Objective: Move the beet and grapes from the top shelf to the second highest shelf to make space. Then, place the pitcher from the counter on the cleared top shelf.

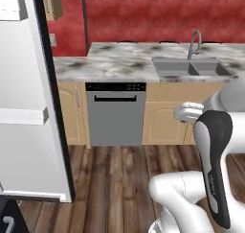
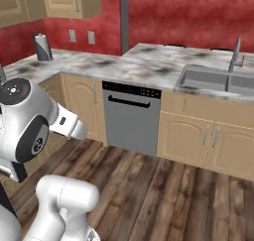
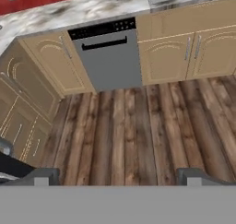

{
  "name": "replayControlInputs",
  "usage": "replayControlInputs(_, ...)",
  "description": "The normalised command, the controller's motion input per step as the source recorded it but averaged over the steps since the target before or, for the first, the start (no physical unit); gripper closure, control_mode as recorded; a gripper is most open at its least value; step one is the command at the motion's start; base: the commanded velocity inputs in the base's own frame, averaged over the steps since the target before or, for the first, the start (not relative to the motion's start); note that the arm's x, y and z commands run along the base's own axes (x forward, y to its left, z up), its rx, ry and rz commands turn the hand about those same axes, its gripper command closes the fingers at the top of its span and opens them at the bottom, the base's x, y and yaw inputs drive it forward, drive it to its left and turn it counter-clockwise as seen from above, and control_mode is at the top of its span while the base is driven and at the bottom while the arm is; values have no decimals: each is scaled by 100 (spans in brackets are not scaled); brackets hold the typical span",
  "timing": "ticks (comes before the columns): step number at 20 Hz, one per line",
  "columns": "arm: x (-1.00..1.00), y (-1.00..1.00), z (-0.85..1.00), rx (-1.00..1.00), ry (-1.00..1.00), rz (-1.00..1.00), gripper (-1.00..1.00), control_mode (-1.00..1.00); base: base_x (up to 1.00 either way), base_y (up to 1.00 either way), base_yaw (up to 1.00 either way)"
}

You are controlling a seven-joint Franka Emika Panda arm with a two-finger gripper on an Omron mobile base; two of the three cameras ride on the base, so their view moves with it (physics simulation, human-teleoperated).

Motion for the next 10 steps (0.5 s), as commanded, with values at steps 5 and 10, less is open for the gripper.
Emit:
replayControlInputs(5,0,0,0,0,0,0,-100,100,58,-21,0)
replayControlInputs(10,0,0,0,0,0,0,-100,100,54,-23,19)
